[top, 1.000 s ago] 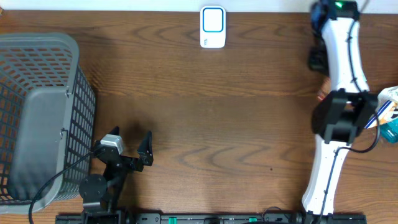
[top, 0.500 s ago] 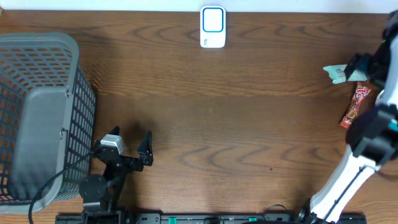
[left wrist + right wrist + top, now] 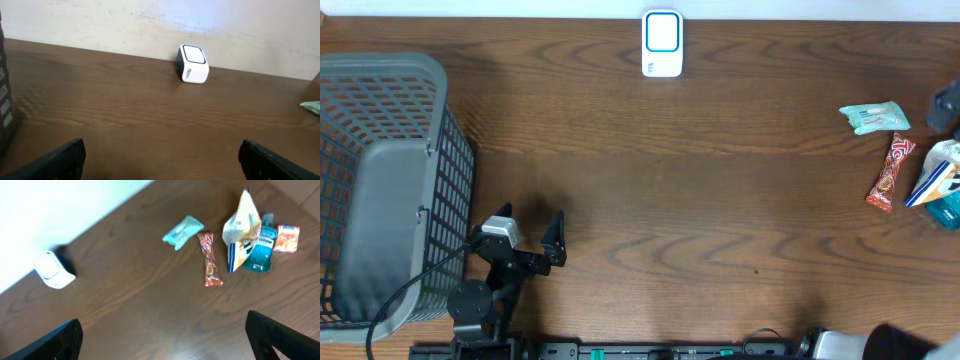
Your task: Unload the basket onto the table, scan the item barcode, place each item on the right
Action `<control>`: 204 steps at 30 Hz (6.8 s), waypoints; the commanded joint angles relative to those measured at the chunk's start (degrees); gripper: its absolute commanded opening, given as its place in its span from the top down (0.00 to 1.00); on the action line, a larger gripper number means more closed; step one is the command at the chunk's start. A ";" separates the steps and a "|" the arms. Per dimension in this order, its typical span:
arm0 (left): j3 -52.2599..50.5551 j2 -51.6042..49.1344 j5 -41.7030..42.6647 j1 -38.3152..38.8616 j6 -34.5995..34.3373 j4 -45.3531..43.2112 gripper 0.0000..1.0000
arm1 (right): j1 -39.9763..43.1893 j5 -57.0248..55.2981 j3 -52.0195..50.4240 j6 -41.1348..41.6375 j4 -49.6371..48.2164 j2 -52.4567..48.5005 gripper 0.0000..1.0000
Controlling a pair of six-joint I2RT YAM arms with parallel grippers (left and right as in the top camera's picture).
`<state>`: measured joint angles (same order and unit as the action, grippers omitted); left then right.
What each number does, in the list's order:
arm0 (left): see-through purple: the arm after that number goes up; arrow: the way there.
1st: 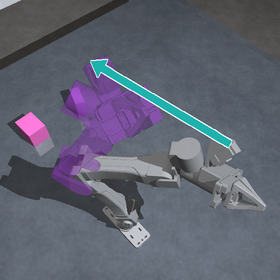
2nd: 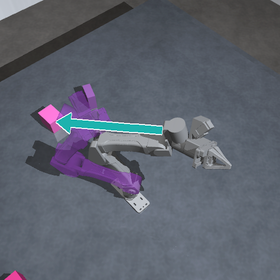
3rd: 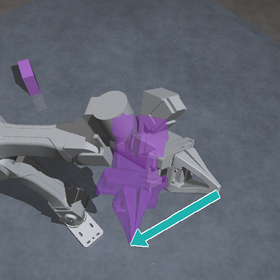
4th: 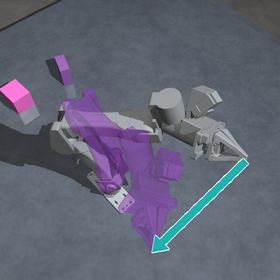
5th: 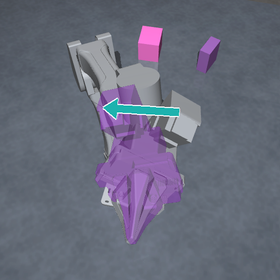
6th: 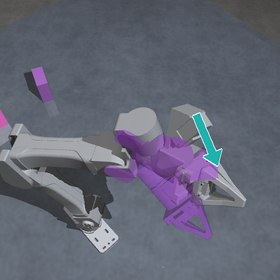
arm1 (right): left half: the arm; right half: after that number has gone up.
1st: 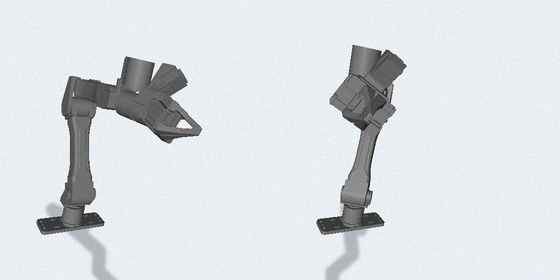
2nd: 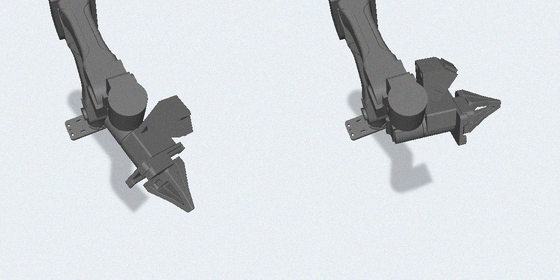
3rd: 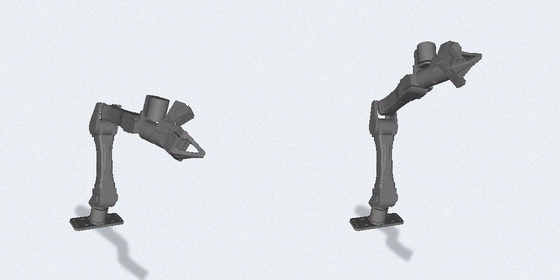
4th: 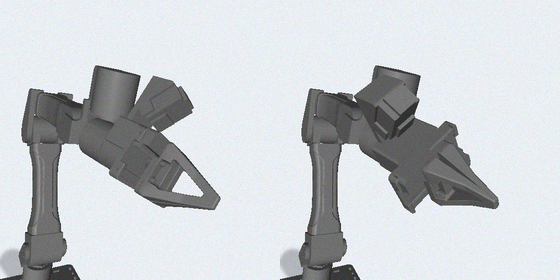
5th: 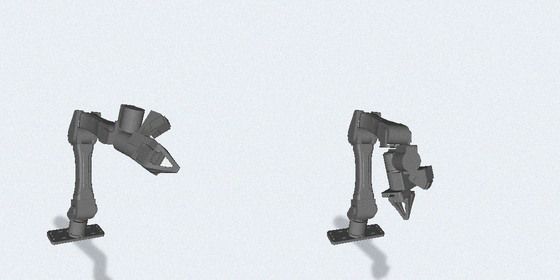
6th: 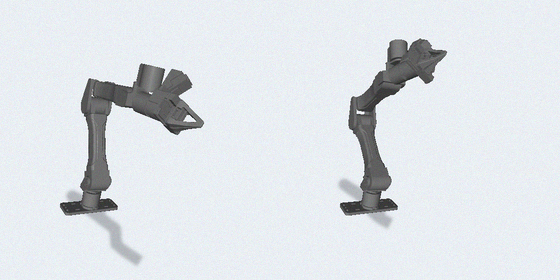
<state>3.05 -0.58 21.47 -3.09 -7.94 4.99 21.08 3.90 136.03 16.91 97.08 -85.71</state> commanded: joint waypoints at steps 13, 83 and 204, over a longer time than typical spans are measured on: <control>-0.96 0.35 0.09 0.28 -0.50 1.66 0.02 | 0.00 -3.17 0.04 -2.43 -0.22 17.66 0.01; -0.96 0.35 0.09 0.28 -0.50 1.66 0.02 | -17.57 -2.05 -135.73 1.70 -93.59 85.44 0.01; -2.82 0.35 -16.37 2.16 5.53 -1.33 0.02 | -17.64 -3.54 -135.71 -21.88 -92.80 85.33 0.01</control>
<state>1.32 -0.58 5.37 -1.06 -2.96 1.91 4.10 1.04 0.36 -4.23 3.99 -0.69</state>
